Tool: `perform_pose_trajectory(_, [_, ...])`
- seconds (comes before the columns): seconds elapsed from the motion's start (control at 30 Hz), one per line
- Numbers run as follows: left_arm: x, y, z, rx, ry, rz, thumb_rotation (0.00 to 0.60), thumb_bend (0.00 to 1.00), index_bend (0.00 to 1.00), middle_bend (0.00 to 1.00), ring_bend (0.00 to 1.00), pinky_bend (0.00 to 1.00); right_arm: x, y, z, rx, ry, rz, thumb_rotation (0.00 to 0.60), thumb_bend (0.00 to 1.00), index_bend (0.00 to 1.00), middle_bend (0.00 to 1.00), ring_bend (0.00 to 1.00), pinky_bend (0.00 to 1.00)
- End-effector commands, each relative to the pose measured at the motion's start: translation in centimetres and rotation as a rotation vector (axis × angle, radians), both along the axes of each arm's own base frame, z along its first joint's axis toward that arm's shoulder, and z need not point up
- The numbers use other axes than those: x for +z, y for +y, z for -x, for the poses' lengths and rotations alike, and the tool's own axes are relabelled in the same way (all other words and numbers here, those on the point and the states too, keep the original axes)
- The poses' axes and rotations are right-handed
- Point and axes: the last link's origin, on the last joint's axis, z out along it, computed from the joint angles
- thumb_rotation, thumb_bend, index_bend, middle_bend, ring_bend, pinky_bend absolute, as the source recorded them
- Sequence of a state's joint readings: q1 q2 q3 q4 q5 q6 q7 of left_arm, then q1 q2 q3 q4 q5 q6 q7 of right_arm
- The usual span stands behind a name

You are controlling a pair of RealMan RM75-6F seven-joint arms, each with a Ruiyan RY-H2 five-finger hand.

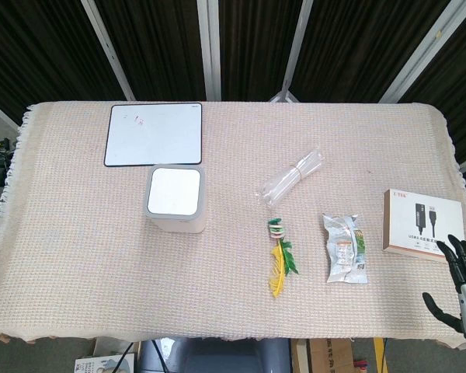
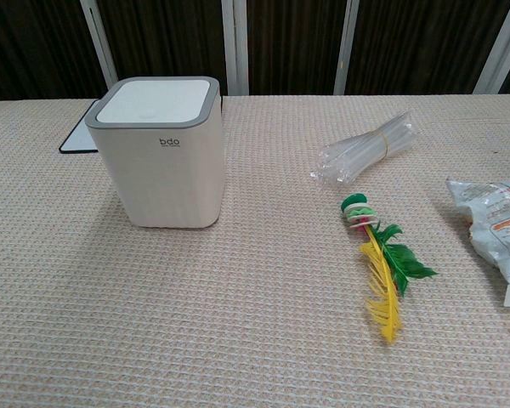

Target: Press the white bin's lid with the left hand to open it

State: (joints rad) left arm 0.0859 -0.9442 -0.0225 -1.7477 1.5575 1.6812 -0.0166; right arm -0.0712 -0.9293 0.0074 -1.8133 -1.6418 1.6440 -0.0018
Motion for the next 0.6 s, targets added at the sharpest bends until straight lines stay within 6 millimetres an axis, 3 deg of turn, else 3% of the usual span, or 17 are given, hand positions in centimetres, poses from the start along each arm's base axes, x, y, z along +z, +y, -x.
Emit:
perform_pose_trajectory(0.03, [0.02,-0.04,0.00,0.000,0.000,-0.001,0.600,0.17,0.27,0.23,0.08,0.12,-0.02,0.05,0.01,0.000,0.000,-0.001,0.600,0.27,0.12,0.06,0.02,0.00])
perform_pose_trajectory(0.6, [-0.25,0.25,0.04,0.004,0.004,0.007,0.600,0.17,0.27,0.23,0.08,0.12,0.12,-0.13,0.22,-0.007,-0.002,0.003,0.600,0.27,0.12,0.06,0.02,0.00])
